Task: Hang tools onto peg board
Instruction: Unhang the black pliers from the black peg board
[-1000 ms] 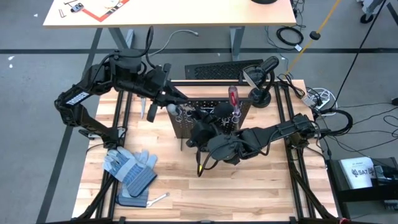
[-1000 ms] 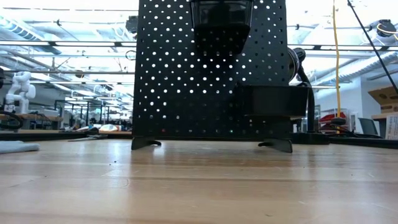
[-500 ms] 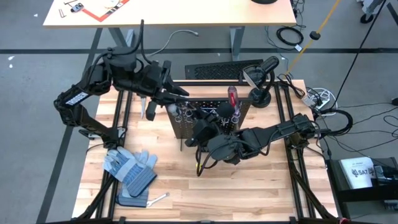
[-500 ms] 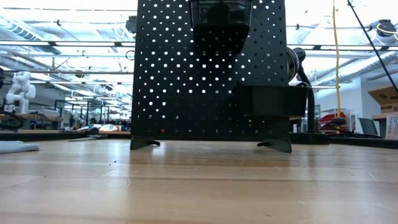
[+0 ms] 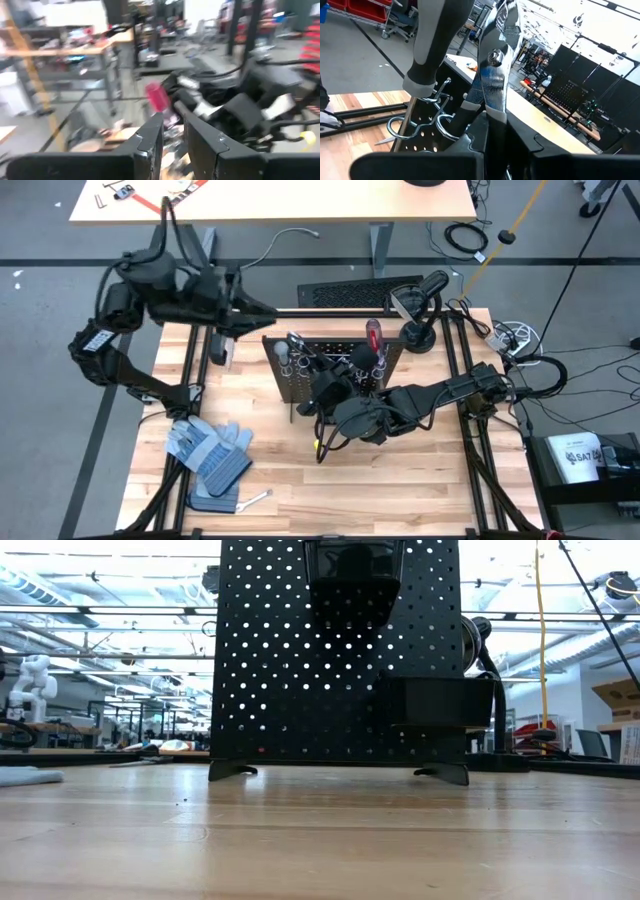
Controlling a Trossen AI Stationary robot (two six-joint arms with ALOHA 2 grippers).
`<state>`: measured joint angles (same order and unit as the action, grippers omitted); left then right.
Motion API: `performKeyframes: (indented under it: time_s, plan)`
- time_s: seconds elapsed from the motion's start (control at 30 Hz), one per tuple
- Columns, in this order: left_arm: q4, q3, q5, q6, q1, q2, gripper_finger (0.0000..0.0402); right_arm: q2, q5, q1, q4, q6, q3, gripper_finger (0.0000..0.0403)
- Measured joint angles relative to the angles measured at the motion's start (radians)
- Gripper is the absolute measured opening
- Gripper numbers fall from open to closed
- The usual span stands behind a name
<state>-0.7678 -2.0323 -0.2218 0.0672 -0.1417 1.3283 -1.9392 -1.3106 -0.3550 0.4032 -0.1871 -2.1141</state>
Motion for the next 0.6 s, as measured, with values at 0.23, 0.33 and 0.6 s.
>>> performKeyframes:
  time_s: [0.23, 0.33, 0.6]
  plan:
    - [-0.197, 0.001, 0.102, 0.026, 0.0, -0.008, 0.0087, 0.0, 0.0, -0.006, -0.001, 0.001, 0.0, 0.003]
    - [-0.204, 0.001, 0.109, 0.026, 0.0, 0.005, 0.0087, 0.0, 0.001, -0.006, -0.003, 0.002, 0.0, 0.0031]
    - [-0.257, 0.001, 0.101, 0.028, 0.0, 0.047, 0.0123, 0.0, 0.002, -0.007, -0.003, 0.0, 0.0, 0.003]
